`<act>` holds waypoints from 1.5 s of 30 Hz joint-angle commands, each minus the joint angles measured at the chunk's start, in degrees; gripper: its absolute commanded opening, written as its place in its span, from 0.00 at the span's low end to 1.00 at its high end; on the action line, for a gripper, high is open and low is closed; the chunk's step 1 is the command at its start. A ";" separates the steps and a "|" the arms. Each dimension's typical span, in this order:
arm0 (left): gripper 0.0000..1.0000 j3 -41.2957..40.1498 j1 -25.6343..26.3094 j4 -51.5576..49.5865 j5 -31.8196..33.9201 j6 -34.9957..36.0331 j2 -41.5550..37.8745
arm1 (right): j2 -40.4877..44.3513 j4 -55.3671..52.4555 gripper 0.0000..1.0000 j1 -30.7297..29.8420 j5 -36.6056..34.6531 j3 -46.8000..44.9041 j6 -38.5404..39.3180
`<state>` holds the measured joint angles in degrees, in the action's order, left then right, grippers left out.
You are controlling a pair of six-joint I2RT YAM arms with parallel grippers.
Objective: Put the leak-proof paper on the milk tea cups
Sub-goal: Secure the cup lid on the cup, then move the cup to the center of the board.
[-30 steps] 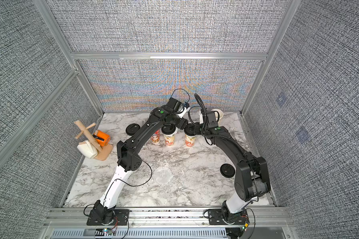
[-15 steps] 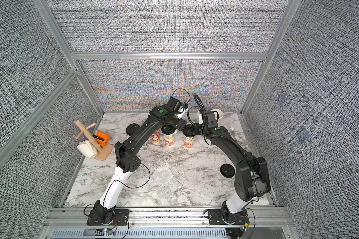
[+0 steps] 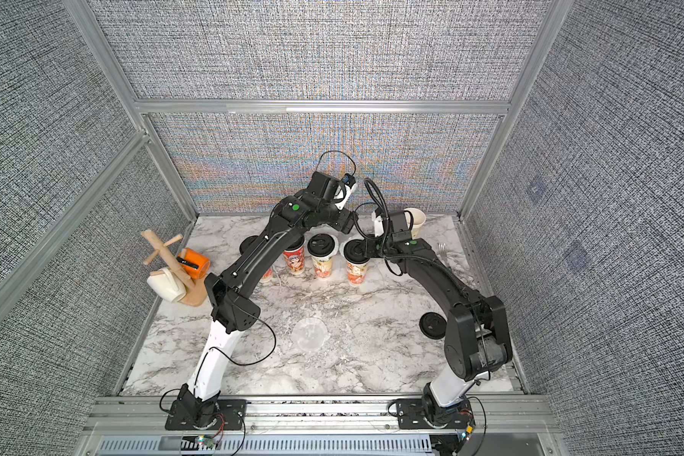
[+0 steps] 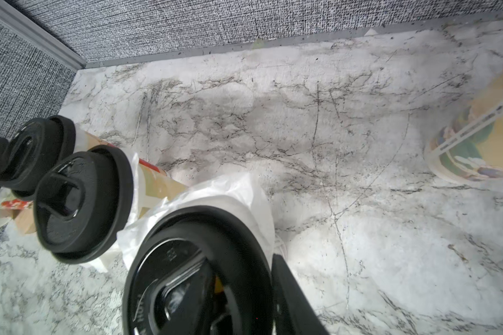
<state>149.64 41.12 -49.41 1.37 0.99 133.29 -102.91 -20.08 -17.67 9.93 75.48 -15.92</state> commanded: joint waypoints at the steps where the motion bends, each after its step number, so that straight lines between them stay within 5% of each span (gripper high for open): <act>1: 0.88 -1.92 0.01 1.49 0.56 -0.99 -1.89 | -0.44 -11.78 0.36 -0.10 -0.79 1.11 0.89; 22: 0.86 -4.71 -0.61 0.15 1.09 -1.16 -3.55 | 1.52 -12.03 0.48 0.07 0.02 8.31 0.24; 27: 0.85 -5.99 -1.00 -0.84 0.70 -1.93 -5.58 | 5.04 -12.75 0.62 3.12 -2.82 9.79 -0.51; 34: 0.85 -27.88 -1.18 5.09 2.35 -6.75 -21.25 | 3.18 -17.30 0.98 13.07 -8.15 14.34 3.62; 40: 0.92 -55.47 -1.35 17.58 -0.60 -10.88 -39.05 | -4.28 -14.42 0.98 16.69 -8.47 18.88 6.41; 45: 0.93 -69.27 -1.49 22.77 -0.28 -14.74 -47.98 | -14.13 -15.04 0.98 17.15 -11.09 27.65 7.12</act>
<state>84.09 39.68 -32.91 1.45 -10.61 87.85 -114.41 -35.81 -0.54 0.64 100.60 -10.39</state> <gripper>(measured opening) 0.932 0.980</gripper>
